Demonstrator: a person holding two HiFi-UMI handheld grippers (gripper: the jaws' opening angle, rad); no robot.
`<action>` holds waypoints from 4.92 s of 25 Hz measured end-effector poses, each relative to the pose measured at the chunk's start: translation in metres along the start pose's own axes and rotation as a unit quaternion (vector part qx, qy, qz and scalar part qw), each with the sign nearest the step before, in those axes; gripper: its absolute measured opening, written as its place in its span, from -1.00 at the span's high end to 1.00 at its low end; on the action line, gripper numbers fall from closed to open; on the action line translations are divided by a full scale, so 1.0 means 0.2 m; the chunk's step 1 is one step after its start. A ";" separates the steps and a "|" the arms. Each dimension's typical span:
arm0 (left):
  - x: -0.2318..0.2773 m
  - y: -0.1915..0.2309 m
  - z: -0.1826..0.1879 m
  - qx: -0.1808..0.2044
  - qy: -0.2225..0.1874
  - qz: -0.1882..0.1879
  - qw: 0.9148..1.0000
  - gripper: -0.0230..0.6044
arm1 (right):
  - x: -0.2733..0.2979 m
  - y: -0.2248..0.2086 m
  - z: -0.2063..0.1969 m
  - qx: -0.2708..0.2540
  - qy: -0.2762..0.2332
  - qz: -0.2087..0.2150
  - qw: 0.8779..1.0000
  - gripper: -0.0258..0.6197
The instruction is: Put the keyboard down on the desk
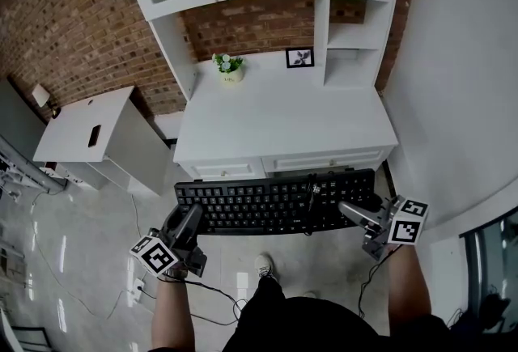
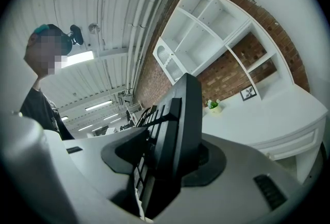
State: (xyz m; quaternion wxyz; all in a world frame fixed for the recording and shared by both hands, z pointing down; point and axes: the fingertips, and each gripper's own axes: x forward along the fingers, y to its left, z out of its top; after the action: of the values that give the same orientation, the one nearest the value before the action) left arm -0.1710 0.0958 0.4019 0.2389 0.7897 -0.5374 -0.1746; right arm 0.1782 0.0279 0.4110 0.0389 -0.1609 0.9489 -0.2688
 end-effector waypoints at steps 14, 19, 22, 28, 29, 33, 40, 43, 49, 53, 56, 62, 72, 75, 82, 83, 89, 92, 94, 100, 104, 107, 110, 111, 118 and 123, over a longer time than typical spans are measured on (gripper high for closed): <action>0.23 0.54 0.38 -0.016 0.006 -0.014 1.000 0.10 | 0.61 -0.13 0.17 0.002 0.008 -0.026 1.000 0.25; 0.28 0.66 0.41 -0.022 0.007 -0.025 0.999 0.10 | 0.72 -0.15 0.17 -0.001 0.009 -0.038 0.999 0.25; 0.31 0.71 0.44 -0.025 0.008 -0.031 0.999 0.10 | 0.77 -0.16 0.19 0.000 0.010 -0.045 0.999 0.25; 0.37 0.77 0.45 -0.023 0.012 -0.041 0.999 0.10 | 0.81 -0.20 0.18 0.001 0.008 -0.058 0.998 0.25; 0.39 0.79 0.46 -0.022 0.013 -0.042 0.999 0.10 | 0.83 -0.21 0.19 0.001 0.007 -0.059 0.998 0.25; 0.46 0.89 0.56 -0.019 0.013 -0.043 0.999 0.10 | 0.97 -0.27 0.24 0.001 0.004 -0.059 0.998 0.24; 0.53 0.99 0.66 -0.010 0.010 -0.045 0.999 0.10 | 1.10 -0.33 0.28 0.002 -0.001 -0.056 0.998 0.24; 0.57 1.02 0.67 -0.014 0.011 -0.046 0.999 0.10 | 1.13 -0.36 0.30 0.001 -0.001 -0.058 0.998 0.24; 0.69 1.06 0.68 -0.019 0.011 -0.043 0.999 0.10 | 1.18 -0.47 0.36 0.002 0.003 -0.058 0.998 0.24; 0.76 1.11 0.69 -0.021 0.012 -0.038 0.999 0.10 | 1.22 -0.55 0.40 0.007 0.007 -0.059 0.998 0.24; 0.82 1.16 0.70 -0.026 0.017 -0.036 0.999 0.10 | 1.26 -0.60 0.41 0.011 0.011 -0.060 0.998 0.24; 0.99 1.26 0.68 -0.032 0.025 -0.026 0.999 0.10 | 1.34 -0.80 0.45 0.024 0.018 -0.062 0.998 0.24; 1.32 1.51 0.61 -0.051 0.045 0.008 0.998 0.10 | 1.51 -1.22 0.49 0.055 0.040 -0.060 0.996 0.23; 1.36 1.54 0.60 -0.058 0.051 0.008 0.997 0.10 | 1.53 -1.26 0.49 0.066 0.047 -0.066 0.994 0.23; 1.48 1.70 0.51 -0.079 0.072 0.034 0.994 0.09 | 1.59 -1.46 0.45 0.098 0.083 -0.078 0.989 0.22; 1.53 1.74 0.47 -0.081 0.076 0.043 0.993 0.09 | 1.62 -1.54 0.43 0.104 0.088 -0.077 0.988 0.22; 1.74 1.95 0.32 -0.097 0.094 0.075 0.988 0.09 | 1.74 -1.90 0.33 0.141 0.115 -0.074 0.981 0.20; 1.77 2.00 0.27 -0.113 0.107 0.075 0.985 0.09 | 1.78 -1.97 0.28 0.160 0.124 -0.079 0.976 0.19; 1.79 2.07 0.26 -0.105 0.110 0.089 0.984 0.09 | 1.80 -2.02 0.25 0.171 0.130 -0.079 0.974 0.19; 1.84 2.17 0.15 -0.129 0.135 0.106 0.977 0.09 | 1.84 -2.16 0.16 0.205 0.153 -0.091 0.962 0.18; 1.88 2.24 0.06 -0.152 0.154 0.116 0.969 0.08 | 1.87 -2.24 0.10 0.225 0.166 -0.102 0.955 0.18; 1.89 2.29 0.00 -0.161 0.167 0.130 0.964 0.08 | 1.87 -2.29 0.03 0.240 0.175 -0.110 0.948 0.17; 1.90 2.33 -0.05 -0.166 0.179 0.142 0.959 0.08 | 1.88 -2.33 -0.01 0.255 0.184 -0.117 0.942 0.16; 1.91 2.34 -0.06 -0.168 0.183 0.146 0.958 0.08 | 1.88 -2.35 -0.03 0.260 0.187 -0.120 0.940 0.16; 1.92 2.39 -0.13 -0.160 0.208 0.172 0.949 0.08 | 1.87 -2.42 -0.12 0.283 0.204 -0.139 0.927 0.13; 1.92 2.41 -0.16 -0.154 0.218 0.185 0.946 0.07 | 1.86 -2.45 -0.16 0.282 0.214 -0.157 0.922 0.10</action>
State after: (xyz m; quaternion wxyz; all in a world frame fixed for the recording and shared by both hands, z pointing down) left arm -0.3837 -0.4037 0.6930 0.4975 0.6484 -0.5754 -0.0314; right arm -0.0394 -0.4721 0.6992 -0.1637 -0.2288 0.7822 -0.5558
